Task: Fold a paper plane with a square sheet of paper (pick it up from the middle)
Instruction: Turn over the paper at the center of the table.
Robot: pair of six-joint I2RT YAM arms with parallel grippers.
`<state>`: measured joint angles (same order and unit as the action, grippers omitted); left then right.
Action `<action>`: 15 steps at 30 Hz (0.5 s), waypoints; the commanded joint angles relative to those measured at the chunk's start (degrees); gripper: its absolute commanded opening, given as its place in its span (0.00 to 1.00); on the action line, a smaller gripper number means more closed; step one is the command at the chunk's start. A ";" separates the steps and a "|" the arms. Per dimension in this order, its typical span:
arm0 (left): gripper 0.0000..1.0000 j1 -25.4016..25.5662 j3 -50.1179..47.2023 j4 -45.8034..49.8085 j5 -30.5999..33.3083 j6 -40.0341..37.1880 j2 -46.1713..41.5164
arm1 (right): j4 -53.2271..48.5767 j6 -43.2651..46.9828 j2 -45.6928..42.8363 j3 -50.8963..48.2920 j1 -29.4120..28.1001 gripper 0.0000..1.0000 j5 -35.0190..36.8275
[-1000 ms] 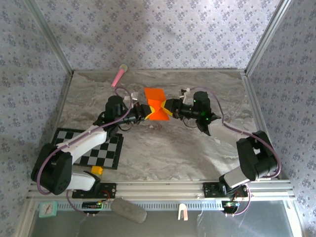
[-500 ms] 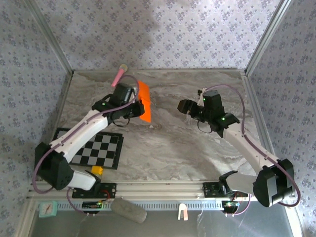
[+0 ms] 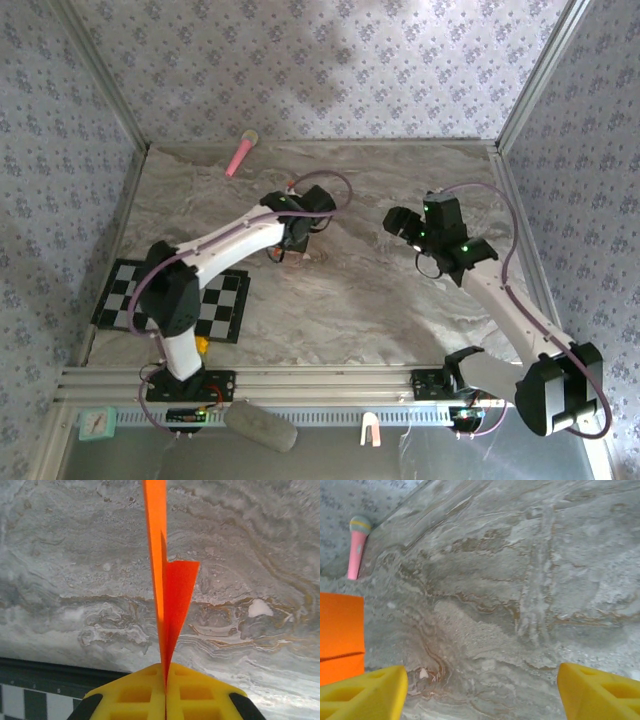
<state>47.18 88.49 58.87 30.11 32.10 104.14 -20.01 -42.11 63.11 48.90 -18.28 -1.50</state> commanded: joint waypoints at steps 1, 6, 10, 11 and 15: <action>0.09 2.30 3.93 6.94 6.70 2.46 5.33 | -1.25 -3.00 -2.17 -1.87 1.83 0.80 1.43; 0.12 4.98 6.65 7.42 4.43 4.57 11.49 | -1.52 -2.83 -3.30 -2.28 3.71 0.80 0.57; 0.20 5.38 6.33 1.93 -7.80 4.69 12.76 | -0.76 -2.97 -3.50 -3.04 4.42 0.80 0.15; 0.22 5.40 5.76 0.25 -11.09 4.65 12.14 | -0.82 -3.15 -3.44 -3.15 4.55 0.80 -0.13; 0.32 3.94 1.40 -8.63 -24.18 5.25 6.73 | -0.05 -3.23 -3.22 -3.56 5.01 0.80 -0.87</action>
<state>52.16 91.72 55.77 17.34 36.27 115.79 -20.71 -44.38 60.51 46.13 -13.72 -1.67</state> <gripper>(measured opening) 0.311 0.796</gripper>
